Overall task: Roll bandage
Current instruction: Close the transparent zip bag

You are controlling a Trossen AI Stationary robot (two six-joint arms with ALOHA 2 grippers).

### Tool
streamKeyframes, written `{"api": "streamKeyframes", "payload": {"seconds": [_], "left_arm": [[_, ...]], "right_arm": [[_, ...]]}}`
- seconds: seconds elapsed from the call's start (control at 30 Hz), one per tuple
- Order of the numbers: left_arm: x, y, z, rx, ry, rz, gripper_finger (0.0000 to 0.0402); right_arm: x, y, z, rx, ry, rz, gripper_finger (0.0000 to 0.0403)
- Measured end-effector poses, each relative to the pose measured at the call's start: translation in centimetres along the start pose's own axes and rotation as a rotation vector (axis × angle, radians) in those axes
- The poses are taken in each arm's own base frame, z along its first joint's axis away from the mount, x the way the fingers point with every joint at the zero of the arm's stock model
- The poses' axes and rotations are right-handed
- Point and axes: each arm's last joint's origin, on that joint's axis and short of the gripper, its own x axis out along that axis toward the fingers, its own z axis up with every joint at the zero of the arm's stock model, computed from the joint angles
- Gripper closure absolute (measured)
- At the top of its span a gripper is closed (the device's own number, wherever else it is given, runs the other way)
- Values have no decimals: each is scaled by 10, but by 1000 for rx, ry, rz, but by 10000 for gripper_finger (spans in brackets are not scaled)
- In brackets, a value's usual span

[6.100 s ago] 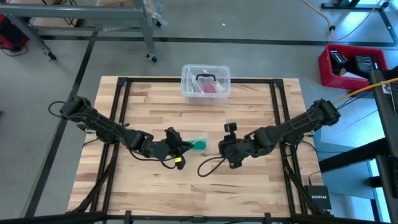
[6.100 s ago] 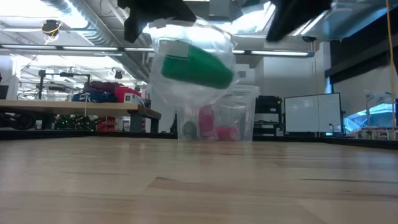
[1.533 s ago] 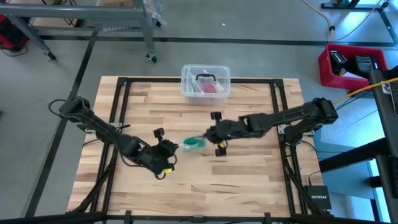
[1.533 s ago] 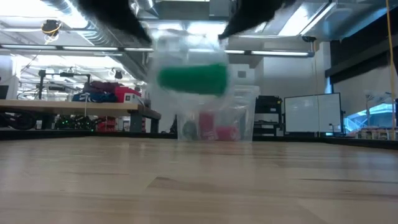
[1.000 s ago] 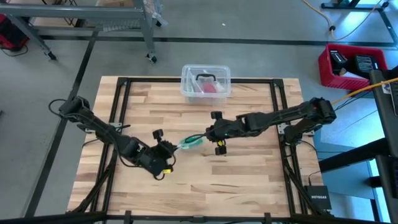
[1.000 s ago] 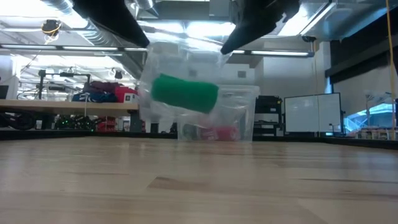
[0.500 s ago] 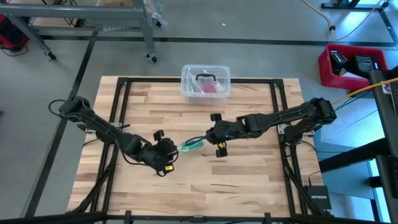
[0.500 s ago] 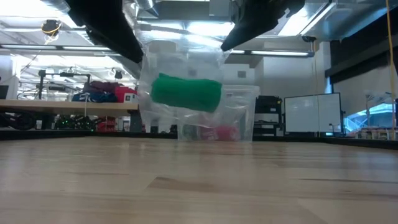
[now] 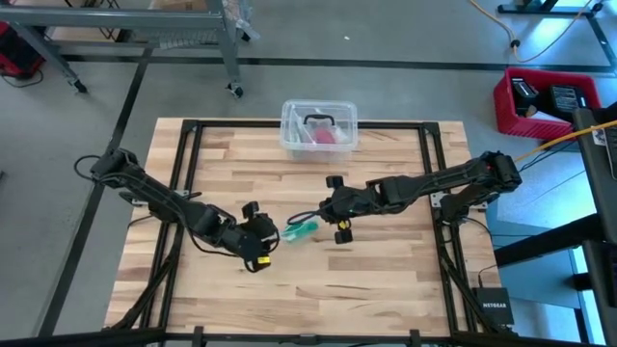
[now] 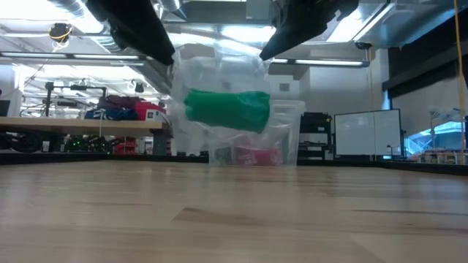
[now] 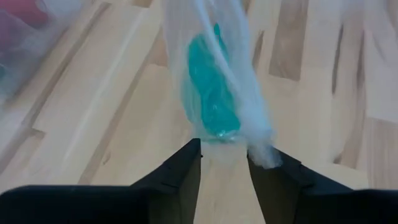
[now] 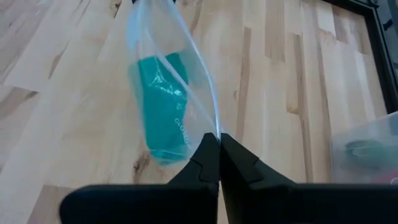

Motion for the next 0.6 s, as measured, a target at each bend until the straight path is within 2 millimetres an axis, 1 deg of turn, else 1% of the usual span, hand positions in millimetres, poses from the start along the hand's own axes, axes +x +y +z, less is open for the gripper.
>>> {"api": "streamKeyframes", "payload": {"seconds": [0.33, 0.6], "left_arm": [[4, 9, 5, -47, -4, 30, 300], [4, 8, 4, -43, 19, 7, 353]], "right_arm": [[0, 0, 0, -6, 0, 0, 402], [0, 0, 0, -7, 0, 0, 402]]}}
